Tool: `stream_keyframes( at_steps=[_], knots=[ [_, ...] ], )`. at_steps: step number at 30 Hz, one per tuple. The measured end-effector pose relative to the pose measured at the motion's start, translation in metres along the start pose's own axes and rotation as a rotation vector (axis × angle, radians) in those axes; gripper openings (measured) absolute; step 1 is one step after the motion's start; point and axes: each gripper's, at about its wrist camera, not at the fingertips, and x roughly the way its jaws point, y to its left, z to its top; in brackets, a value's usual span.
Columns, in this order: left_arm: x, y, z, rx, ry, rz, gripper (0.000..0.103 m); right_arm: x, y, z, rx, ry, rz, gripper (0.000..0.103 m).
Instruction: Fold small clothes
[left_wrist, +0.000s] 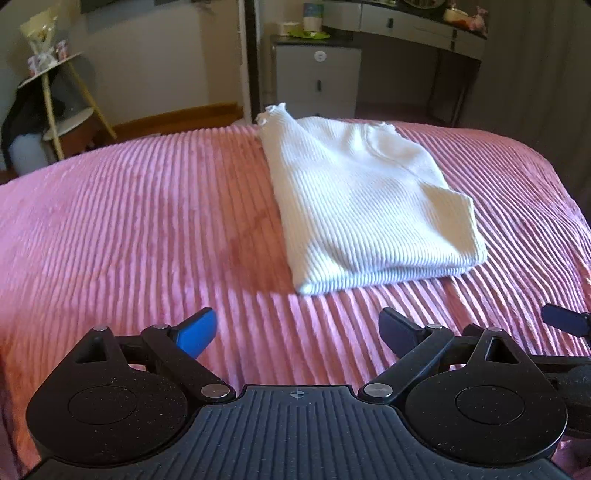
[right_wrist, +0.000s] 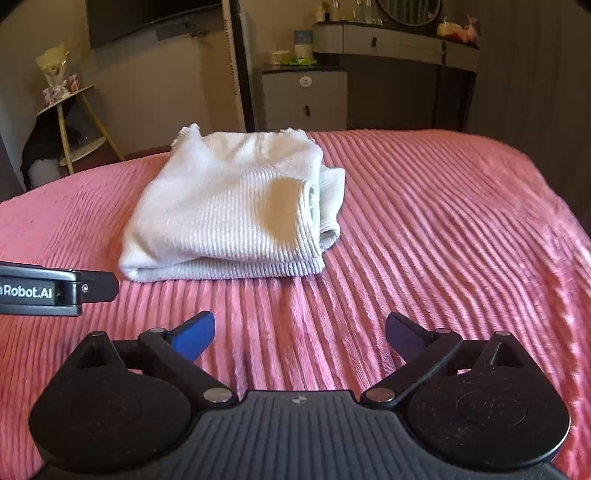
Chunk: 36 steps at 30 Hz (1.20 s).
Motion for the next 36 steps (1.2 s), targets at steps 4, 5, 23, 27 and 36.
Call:
stream_keyframes(
  at_steps=[4,5,23,27,36],
  knots=[
    [-0.019,0.001,-0.003,-0.006,-0.004,0.01,0.101,-0.018,0.008,0.004,-0.033,0.029,-0.004,0.099],
    [-0.024,0.0,-0.004,0.003,-0.011,0.018,0.101,-0.022,0.01,0.005,-0.04,0.031,-0.004,0.099],
    [-0.046,0.016,0.006,-0.016,-0.014,0.041,0.102,-0.036,0.024,0.037,-0.019,0.127,-0.065,0.099],
    [-0.048,0.023,0.007,-0.039,0.013,0.022,0.102,-0.038,0.025,0.041,-0.008,0.144,-0.057,0.099],
    [-0.052,0.02,0.008,-0.023,0.019,0.033,0.102,-0.043,0.031,0.048,-0.028,0.136,-0.077,0.099]
  ],
)
